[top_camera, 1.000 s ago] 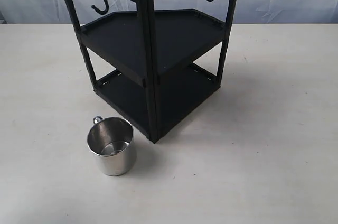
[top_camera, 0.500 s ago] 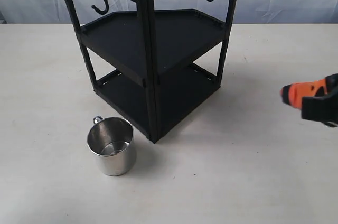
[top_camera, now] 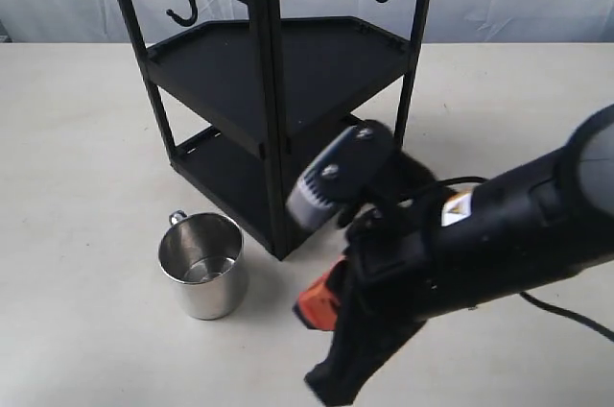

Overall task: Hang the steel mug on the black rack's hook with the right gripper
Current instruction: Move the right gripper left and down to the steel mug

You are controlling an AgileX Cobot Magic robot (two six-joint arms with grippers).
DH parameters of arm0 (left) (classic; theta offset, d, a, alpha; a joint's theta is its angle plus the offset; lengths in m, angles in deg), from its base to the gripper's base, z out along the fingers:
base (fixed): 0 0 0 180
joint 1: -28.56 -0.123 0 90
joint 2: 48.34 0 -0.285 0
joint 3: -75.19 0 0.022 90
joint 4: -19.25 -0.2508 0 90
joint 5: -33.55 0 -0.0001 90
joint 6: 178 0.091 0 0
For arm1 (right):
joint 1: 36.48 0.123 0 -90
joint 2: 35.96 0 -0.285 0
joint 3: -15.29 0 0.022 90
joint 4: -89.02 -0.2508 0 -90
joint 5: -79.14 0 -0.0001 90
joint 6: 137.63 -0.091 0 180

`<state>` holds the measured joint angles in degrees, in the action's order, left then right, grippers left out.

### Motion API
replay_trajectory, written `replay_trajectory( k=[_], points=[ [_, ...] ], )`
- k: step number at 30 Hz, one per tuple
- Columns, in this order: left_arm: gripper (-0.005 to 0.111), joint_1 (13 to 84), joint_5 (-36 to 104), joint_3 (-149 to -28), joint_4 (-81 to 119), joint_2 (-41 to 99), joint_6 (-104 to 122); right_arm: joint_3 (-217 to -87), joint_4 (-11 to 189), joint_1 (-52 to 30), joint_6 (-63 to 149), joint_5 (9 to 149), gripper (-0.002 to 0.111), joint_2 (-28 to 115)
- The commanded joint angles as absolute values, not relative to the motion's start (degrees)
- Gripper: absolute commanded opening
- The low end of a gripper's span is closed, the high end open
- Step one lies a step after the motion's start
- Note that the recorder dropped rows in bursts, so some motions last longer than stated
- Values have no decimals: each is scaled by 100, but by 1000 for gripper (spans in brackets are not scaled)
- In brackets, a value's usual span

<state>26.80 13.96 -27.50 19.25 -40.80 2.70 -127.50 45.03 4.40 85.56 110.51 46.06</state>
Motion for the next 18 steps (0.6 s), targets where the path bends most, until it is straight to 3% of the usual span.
replay_trajectory(
  k=[1,4,6,8,13,18],
  points=[
    [0,2708,1477,-2759,1925,-4055,241,-13350,4738,1337,9220,10268,9,5070],
    [0,2708,1477,-2759,1925,-4055,241,-13743,5194,1723,9196,9810,31,5421],
    [0,2708,1477,-2759,1925,-4055,241,-14143,5248,1888,9178,9649,52,5891],
    [0,2708,1477,-2759,1925,-4055,241,-14470,5370,1899,9178,9833,53,6284],
    [0,2708,1477,-2759,1925,-4055,241,-15288,5854,1899,9029,10342,38,7183],
    [0,2708,1477,-2759,1925,-4055,241,-15925,6947,1889,7596,10728,38,7704]
  ],
)
